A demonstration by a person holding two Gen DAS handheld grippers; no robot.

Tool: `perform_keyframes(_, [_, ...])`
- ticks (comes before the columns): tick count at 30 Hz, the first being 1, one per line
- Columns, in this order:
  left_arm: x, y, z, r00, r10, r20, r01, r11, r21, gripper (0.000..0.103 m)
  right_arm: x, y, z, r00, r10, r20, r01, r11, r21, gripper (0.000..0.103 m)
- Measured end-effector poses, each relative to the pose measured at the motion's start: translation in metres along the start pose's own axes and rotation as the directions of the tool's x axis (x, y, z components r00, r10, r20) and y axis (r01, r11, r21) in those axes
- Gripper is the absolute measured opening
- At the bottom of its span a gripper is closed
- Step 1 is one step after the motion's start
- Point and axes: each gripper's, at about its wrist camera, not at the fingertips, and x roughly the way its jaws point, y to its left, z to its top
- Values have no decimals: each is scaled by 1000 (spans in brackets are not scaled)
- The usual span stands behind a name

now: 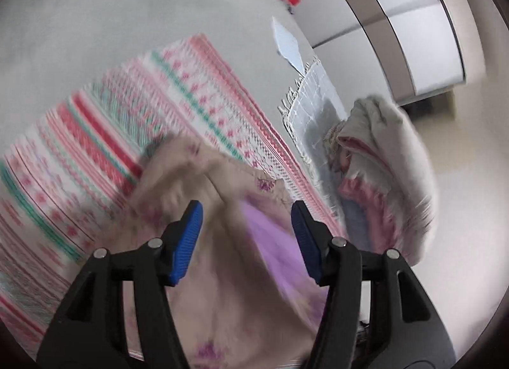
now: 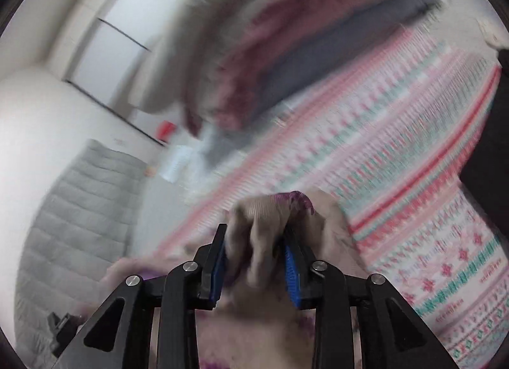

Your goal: Fold large clothes

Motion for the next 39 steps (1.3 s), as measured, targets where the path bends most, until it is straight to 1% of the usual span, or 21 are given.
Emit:
perform_keyframes(1, [6, 7, -1, 1000, 28, -12, -28, 999, 45, 62, 0, -12, -2, 1000, 21, 12, -21, 1000, 5, 38])
perform_keyframes(2, [10, 9, -1, 997, 77, -10, -76, 993, 95, 62, -1, -22, -3, 999, 7, 31, -7, 1000, -5, 50])
perform_keyframes(3, [15, 12, -3, 991, 134, 5, -134, 979, 153, 62, -3, -31, -3, 998, -28, 62, 30, 999, -24, 56])
perform_keyframes(5, [27, 15, -5, 980, 199, 6, -195, 953, 233, 66, -1, -39, -5, 993, -76, 88, 83, 994, -74, 58])
perform_keyframes(7, [47, 15, -7, 974, 223, -39, -203, 936, 288, 71, 9, -40, -6, 995, -86, 59, 94, 984, -152, 58])
perform_keyframes(9, [63, 12, -14, 961, 269, -57, -235, 912, 337, 71, 20, -30, -9, 995, -96, 40, 103, 963, -251, 58])
perform_keyframes(12, [78, 7, -28, 948, 316, -37, -273, 868, 414, 72, 43, -3, -22, 992, -125, 22, 122, 894, -432, 58])
perform_keyframes(14, [85, 4, -36, 933, 360, 13, -323, 821, 471, 73, 65, 12, -30, 982, -190, 17, 169, 825, -539, 58])
perform_keyframes(16, [90, 5, -39, 927, 373, 43, -342, 792, 506, 72, 84, 15, -35, 960, -276, 48, 250, 769, -588, 58])
perform_keyframes(17, [91, 5, -39, 926, 374, 55, -347, 782, 517, 69, 92, 14, -36, 958, -284, 40, 250, 762, -597, 57])
perform_keyframes(18, [90, 5, -41, 924, 374, 75, -354, 769, 532, 56, 96, 13, -36, 959, -281, 27, 241, 764, -598, 55])
perform_keyframes(19, [88, 3, -42, 923, 372, 102, -364, 753, 548, 38, 98, 12, -36, 961, -276, 24, 235, 764, -602, 41])
perform_keyframes(20, [86, 2, -43, 920, 372, 124, -374, 739, 560, 29, 96, 12, -36, 960, -279, 35, 242, 757, -607, 26])
perform_keyframes(22, [79, -1, -45, 923, 349, 159, -374, 726, 577, 18, 89, 11, -37, 964, -260, 49, 237, 766, -597, 17])
perform_keyframes(25, [66, -14, -44, 921, 321, 221, -389, 724, 570, 14, 72, 19, -33, 963, -244, 112, 263, 773, -577, 13])
perform_keyframes(28, [43, -39, -35, 923, 256, 287, -376, 758, 534, 13, 46, 35, -23, 962, -202, 183, 270, 795, -543, 12])
perform_keyframes(32, [14, -87, -11, 907, 178, 381, -363, 789, 495, 13, 16, 65, 6, 950, -128, 285, 261, 828, -496, 11])
perform_keyframes(33, [15, -96, -5, 900, 181, 397, -373, 791, 485, 13, 13, 72, 16, 943, -117, 310, 261, 839, -478, 11])
perform_keyframes(36, [43, -118, 23, 854, 238, 462, -458, 767, 450, 13, 19, 81, 37, 922, -118, 369, 280, 861, -424, 11])
perform_keyframes(37, [57, -118, 29, 845, 258, 469, -478, 757, 445, 13, 28, 79, 45, 914, -125, 385, 286, 873, -396, 11])
perform_keyframes(39, [98, -110, 39, 818, 337, 466, -543, 719, 434, 14, 54, 71, 54, 909, -166, 382, 310, 882, -354, 11])
